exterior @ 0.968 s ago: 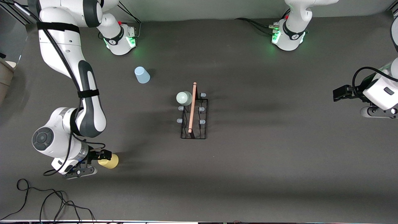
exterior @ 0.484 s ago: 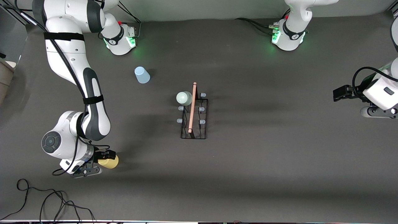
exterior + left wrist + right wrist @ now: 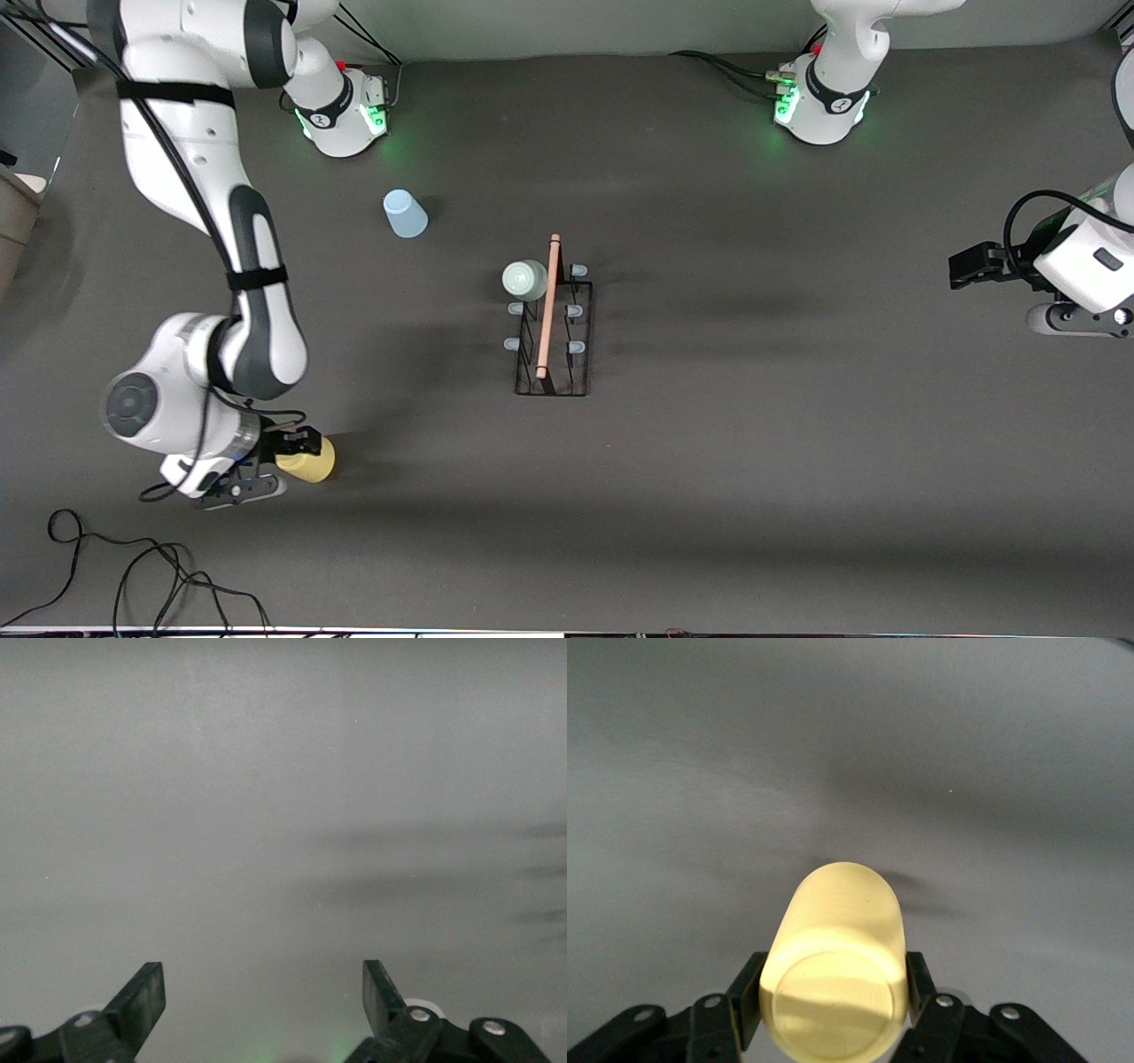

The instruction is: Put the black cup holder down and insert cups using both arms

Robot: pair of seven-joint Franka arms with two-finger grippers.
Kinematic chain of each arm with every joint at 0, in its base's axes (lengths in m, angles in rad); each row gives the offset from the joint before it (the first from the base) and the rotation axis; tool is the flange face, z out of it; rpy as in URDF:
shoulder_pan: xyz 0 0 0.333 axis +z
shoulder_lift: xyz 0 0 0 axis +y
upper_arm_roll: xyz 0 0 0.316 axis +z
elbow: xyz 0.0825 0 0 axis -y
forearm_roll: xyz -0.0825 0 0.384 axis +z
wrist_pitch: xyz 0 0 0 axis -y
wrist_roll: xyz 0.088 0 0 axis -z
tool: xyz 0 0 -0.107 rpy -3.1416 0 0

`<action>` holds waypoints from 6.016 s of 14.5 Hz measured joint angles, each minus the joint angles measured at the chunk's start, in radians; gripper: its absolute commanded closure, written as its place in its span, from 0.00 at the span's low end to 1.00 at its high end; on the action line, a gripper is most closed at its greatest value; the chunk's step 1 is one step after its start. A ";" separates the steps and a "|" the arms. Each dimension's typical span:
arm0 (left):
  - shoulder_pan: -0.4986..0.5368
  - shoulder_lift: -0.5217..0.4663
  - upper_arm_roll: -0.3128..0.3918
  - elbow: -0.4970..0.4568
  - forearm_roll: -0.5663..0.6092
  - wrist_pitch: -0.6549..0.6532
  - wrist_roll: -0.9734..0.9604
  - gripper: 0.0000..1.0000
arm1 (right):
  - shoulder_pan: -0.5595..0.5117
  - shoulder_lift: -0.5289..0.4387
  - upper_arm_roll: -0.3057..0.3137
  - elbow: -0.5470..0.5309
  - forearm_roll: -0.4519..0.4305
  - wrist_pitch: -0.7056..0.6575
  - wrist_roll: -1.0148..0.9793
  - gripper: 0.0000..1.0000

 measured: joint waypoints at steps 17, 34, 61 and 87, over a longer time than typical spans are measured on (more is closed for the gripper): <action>0.001 0.000 0.002 0.000 0.000 0.000 0.000 0.01 | 0.519 -0.243 0.004 0.077 -0.133 -0.340 1.033 0.69; 0.001 0.000 0.003 0.000 0.000 0.000 0.000 0.01 | 0.562 -0.093 0.023 -0.018 -0.133 -0.063 1.155 0.69; -0.206 0.037 -0.023 0.033 -0.173 0.038 -0.298 0.04 | 0.154 -0.663 0.104 -0.063 -0.305 -0.596 0.581 0.00; -0.599 0.498 -0.011 0.283 -0.121 0.360 -0.828 0.05 | -0.410 -0.679 0.443 -0.095 -0.374 -0.594 0.281 0.00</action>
